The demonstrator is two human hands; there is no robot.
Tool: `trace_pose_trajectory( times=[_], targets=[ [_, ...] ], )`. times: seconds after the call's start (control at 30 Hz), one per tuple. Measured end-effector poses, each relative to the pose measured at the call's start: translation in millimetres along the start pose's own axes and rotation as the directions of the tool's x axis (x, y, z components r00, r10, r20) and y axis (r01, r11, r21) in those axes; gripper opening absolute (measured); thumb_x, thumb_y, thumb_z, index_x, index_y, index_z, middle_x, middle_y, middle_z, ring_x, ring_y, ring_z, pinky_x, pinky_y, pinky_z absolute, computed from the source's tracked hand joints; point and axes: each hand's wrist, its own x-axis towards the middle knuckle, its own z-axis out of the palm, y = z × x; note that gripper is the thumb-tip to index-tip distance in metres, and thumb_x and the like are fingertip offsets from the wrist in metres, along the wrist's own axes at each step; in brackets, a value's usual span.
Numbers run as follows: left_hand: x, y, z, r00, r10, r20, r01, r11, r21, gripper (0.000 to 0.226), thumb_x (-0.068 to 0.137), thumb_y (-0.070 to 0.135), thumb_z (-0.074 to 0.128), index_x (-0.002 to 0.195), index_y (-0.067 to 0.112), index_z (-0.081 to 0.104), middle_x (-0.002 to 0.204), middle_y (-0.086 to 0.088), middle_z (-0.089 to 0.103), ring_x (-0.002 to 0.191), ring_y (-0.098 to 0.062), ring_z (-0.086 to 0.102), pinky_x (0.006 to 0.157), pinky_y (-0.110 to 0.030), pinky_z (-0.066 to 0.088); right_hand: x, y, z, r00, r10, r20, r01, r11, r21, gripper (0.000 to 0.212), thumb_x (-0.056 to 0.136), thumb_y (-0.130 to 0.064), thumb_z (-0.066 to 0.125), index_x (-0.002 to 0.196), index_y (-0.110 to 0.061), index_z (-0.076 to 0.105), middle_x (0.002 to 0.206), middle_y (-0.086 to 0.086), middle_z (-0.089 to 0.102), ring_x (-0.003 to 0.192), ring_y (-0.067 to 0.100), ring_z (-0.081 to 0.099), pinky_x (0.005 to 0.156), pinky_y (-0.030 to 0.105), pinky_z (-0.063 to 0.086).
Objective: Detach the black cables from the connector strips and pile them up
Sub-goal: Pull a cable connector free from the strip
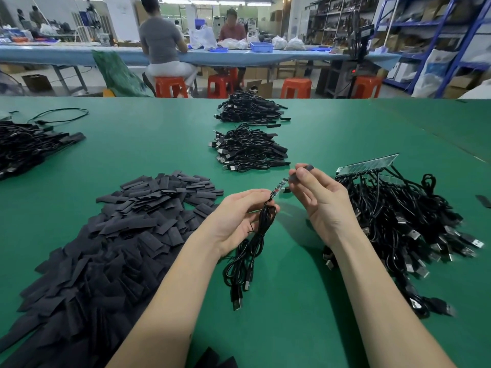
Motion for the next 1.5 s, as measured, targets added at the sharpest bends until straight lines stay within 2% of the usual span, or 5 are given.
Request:
trace_pose_trajectory(
  times=[0.27,0.6,0.8,1.13,1.5],
  targets=[
    [-2,1,3,1.0,-0.012,0.01,0.011,1.0,0.02,0.009,0.098,0.009,0.059,0.104,0.005,0.064,0.075,-0.003,0.069,0.065,-0.01,0.068,0.058,-0.02,0.055,0,1,1,1.0,-0.019,0.0,0.019,1.0,-0.005,0.018,0.076,-0.012,0.075,0.093,-0.007,0.075,0.087,0.006,0.076,0.079,0.012,0.071,0.075,0.017,0.056],
    [-3,2,1,1.0,-0.005,0.019,0.004,1.0,0.02,0.007,0.097,0.009,0.06,0.1,0.006,0.066,0.075,-0.004,0.07,0.066,-0.011,0.067,0.059,-0.02,0.055,-2,0,0,1.0,-0.007,0.021,0.007,1.0,0.007,0.009,0.076,-0.011,0.075,0.084,-0.011,0.078,0.086,0.007,0.076,0.077,0.013,0.07,0.075,0.019,0.057],
    [-6,5,1,0.999,0.006,0.042,-0.009,0.997,0.075,0.007,0.094,0.007,0.062,0.099,0.008,0.067,0.076,-0.004,0.072,0.07,-0.013,0.071,0.061,-0.021,0.057,-4,0,2,0.998,-0.029,0.057,0.031,0.999,-0.044,0.017,0.072,-0.013,0.077,0.089,-0.011,0.077,0.088,0.005,0.076,0.081,0.013,0.071,0.079,0.02,0.056],
    [-13,17,-7,0.989,-0.034,0.142,-0.003,0.967,0.253,0.017,0.084,0.018,0.069,0.099,0.01,0.069,0.078,-0.001,0.072,0.077,-0.013,0.072,0.078,-0.022,0.057,-8,-11,-7,0.954,0.194,0.227,-0.168,0.977,-0.129,0.012,0.073,-0.017,0.076,0.083,-0.017,0.082,0.089,0.004,0.077,0.081,0.008,0.072,0.073,0.018,0.057],
    [-11,22,0,0.988,0.144,0.052,-0.152,0.906,0.394,0.007,0.095,0.011,0.066,0.097,0.008,0.073,0.08,-0.004,0.075,0.075,-0.014,0.073,0.065,-0.02,0.055,-6,-6,-4,0.962,0.143,0.234,-0.113,0.984,-0.135,0.012,0.072,-0.014,0.079,0.084,-0.015,0.079,0.095,0.009,0.077,0.087,0.014,0.072,0.081,0.021,0.057]
  ],
)
